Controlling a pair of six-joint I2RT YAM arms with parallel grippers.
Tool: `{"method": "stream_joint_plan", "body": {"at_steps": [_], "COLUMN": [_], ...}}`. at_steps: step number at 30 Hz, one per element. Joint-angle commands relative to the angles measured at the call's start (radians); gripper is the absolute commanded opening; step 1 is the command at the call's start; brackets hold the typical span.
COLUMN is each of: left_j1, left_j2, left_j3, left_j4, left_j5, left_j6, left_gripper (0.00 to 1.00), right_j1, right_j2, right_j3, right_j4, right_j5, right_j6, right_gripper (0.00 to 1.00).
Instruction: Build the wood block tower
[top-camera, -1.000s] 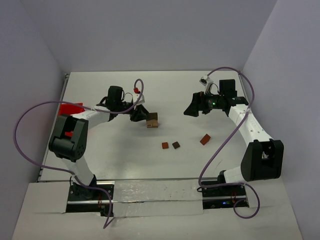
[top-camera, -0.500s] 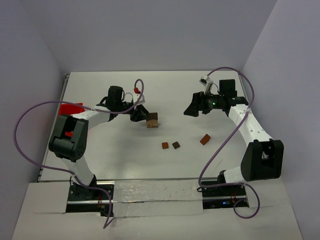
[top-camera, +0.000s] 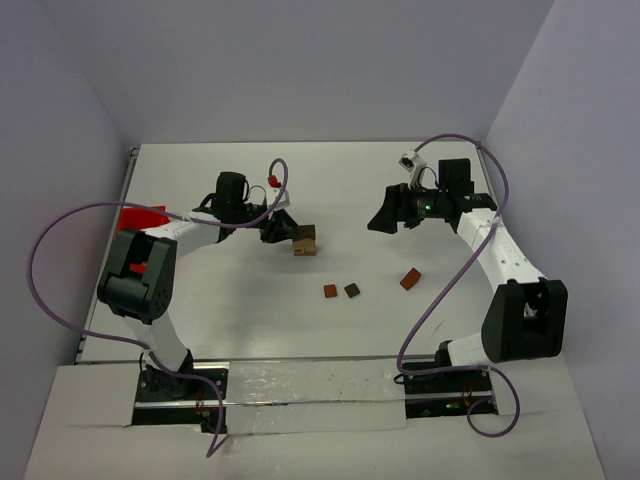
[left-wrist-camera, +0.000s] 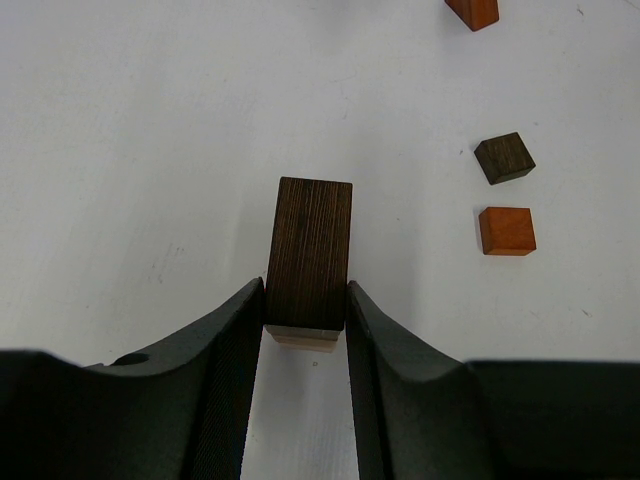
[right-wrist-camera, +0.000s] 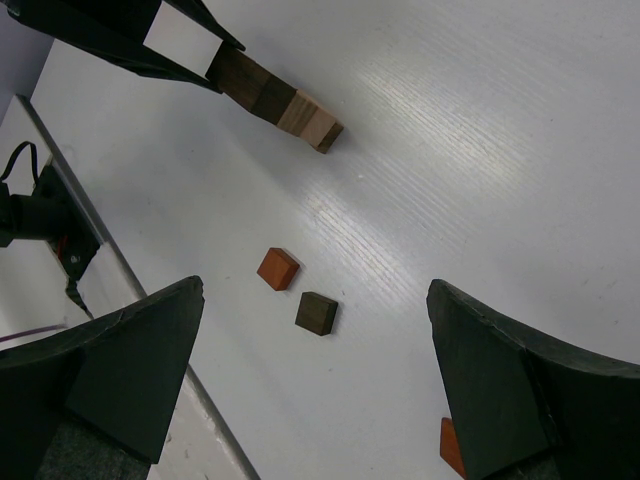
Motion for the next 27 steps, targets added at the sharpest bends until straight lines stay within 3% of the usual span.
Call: {"method": "stream_joint_plan", "body": {"at_steps": [1,18,22,27], "left_j1": [-0.003,-0.001,-0.001,-0.001], "left_j2": [-0.008,-0.011,-0.009,-0.018], "left_j3": [0.027,0.034,0.039,0.037], "left_j4": [0.007,-0.008,-0.017,-0.022], "left_j5": [0.023,0.024,0.023,0.023], "left_j6": [0.031,0.045,0.046,0.052], "left_gripper": [0.43,0.45,0.55,0.84], "right_j1": [0.005,0.007,0.007,0.007], "right_j2": [0.007,0.009,0.01,0.012], "right_j3": [0.042,0.043,0.044,0.048], "right_j4": [0.001,0.0,0.001,-0.001], "right_j5": [-0.011,-0.014,-0.012,-0.014], "right_j6": [-0.016,-0.016,-0.016,-0.015], "right_gripper": [1.0,1.0,1.0,1.0]}}
